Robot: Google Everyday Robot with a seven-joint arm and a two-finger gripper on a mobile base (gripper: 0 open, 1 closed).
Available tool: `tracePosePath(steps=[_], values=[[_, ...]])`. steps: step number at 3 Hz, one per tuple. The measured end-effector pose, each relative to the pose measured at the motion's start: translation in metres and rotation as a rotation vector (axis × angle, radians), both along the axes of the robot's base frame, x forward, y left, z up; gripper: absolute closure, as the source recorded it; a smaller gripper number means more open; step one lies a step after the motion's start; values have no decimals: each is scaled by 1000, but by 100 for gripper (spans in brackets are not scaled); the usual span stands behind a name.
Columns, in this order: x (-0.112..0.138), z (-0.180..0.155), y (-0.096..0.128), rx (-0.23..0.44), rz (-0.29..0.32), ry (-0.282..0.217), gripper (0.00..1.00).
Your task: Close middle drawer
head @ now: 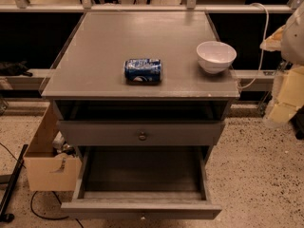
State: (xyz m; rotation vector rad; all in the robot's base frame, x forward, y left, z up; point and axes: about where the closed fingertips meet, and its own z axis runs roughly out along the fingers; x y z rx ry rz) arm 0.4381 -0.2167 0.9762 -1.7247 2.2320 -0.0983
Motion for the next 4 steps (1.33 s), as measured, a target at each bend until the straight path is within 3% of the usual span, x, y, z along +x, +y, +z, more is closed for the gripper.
tracePosePath(steps=[2, 4], values=[[-15, -3, 0, 29, -16, -10, 0], [-121, -30, 1, 199, -123, -85, 0]])
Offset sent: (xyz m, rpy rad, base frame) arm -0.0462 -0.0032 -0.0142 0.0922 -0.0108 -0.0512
